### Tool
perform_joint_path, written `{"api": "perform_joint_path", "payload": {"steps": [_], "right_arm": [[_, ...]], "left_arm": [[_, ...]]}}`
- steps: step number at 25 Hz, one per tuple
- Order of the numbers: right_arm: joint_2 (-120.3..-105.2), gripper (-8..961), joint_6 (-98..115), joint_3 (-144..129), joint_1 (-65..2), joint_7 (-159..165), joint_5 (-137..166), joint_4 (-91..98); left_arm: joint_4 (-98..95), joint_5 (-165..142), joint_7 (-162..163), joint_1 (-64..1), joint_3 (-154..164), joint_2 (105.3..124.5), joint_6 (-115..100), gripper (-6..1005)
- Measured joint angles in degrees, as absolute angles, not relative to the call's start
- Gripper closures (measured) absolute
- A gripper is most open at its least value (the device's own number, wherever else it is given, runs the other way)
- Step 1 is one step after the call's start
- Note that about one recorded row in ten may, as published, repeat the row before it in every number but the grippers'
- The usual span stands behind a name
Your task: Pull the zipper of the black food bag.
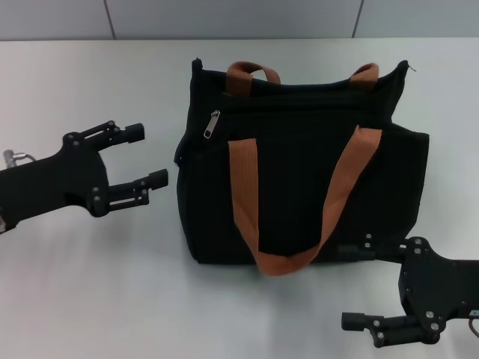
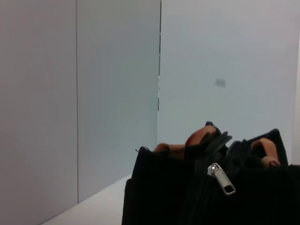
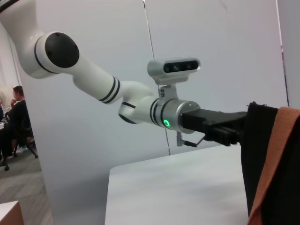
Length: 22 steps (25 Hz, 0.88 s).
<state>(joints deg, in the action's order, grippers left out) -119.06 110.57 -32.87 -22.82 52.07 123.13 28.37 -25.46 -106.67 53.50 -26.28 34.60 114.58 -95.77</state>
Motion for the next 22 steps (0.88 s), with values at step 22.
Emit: {"api": "perform_joint_path", "payload": {"steps": [22], "right_arm": [[-119.0,130,110.77,-32.99,-21.14,48.93,123.46,28.22]], "left_arm": [[-25.91,-108.39,51.7,-31.32,35.15,118.02,-88.91,246]]}}
